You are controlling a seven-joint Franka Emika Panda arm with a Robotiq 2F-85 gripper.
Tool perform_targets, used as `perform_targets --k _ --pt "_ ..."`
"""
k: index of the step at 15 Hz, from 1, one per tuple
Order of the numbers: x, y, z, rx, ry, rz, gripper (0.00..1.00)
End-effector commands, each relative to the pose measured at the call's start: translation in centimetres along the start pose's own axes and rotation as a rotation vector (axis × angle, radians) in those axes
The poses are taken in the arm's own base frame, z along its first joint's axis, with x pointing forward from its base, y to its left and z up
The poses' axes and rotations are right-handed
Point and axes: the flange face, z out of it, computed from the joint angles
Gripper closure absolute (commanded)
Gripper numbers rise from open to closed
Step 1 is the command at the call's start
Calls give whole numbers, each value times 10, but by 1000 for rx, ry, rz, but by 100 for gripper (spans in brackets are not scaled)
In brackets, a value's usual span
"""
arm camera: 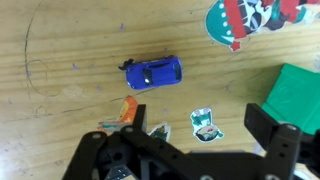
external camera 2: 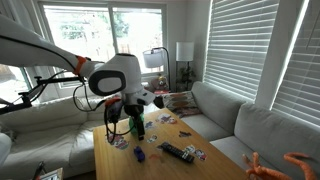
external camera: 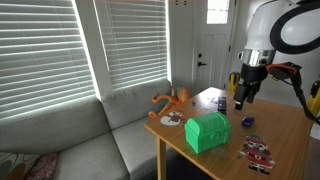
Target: Pick up the blue toy car and turn it anticlockwise once and then slide it back and forth three times on the table
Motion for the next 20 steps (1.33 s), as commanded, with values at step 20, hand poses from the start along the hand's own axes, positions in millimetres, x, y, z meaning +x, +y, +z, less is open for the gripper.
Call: perform_targets --k 20 --pt "4 -5 4 43 11 656 0"
